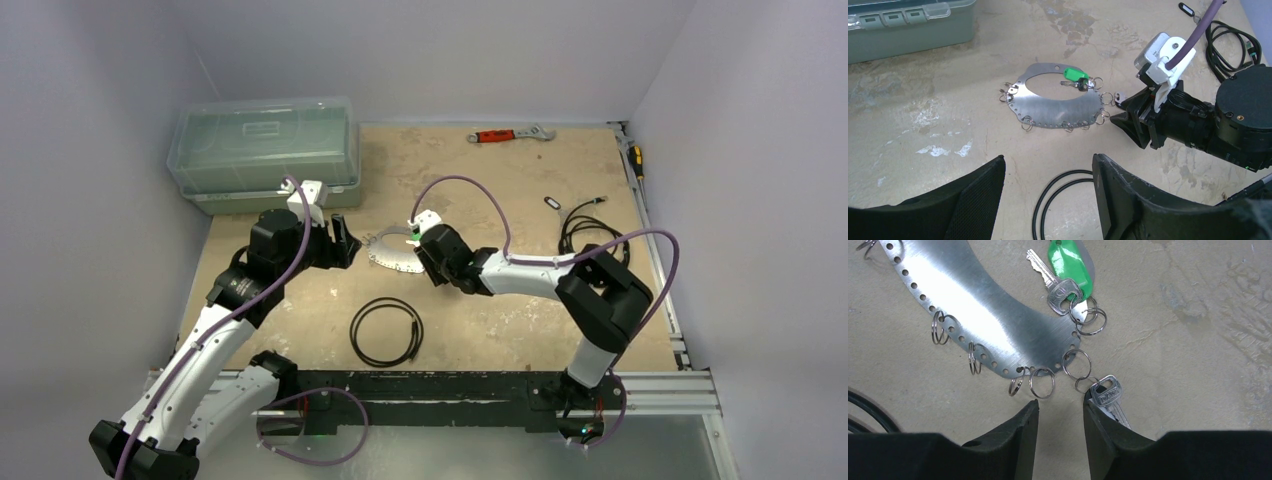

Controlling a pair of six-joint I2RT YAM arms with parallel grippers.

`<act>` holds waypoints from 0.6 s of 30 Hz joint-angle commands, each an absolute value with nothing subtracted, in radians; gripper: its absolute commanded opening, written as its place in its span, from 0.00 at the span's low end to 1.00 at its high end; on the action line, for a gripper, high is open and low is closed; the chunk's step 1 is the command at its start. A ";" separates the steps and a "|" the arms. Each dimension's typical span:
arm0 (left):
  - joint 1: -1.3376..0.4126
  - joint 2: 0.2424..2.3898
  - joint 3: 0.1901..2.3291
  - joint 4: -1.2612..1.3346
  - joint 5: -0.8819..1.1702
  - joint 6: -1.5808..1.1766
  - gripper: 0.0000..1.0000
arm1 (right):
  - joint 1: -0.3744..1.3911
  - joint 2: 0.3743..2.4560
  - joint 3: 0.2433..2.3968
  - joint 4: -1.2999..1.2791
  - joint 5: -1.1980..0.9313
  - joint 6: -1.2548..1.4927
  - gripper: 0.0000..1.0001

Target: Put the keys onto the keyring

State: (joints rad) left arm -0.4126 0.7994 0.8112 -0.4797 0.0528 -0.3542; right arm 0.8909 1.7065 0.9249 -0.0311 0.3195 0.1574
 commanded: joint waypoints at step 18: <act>-0.407 0.793 0.811 -0.456 0.063 -0.338 0.63 | 0.893 1.778 1.003 -0.004 0.258 0.124 0.38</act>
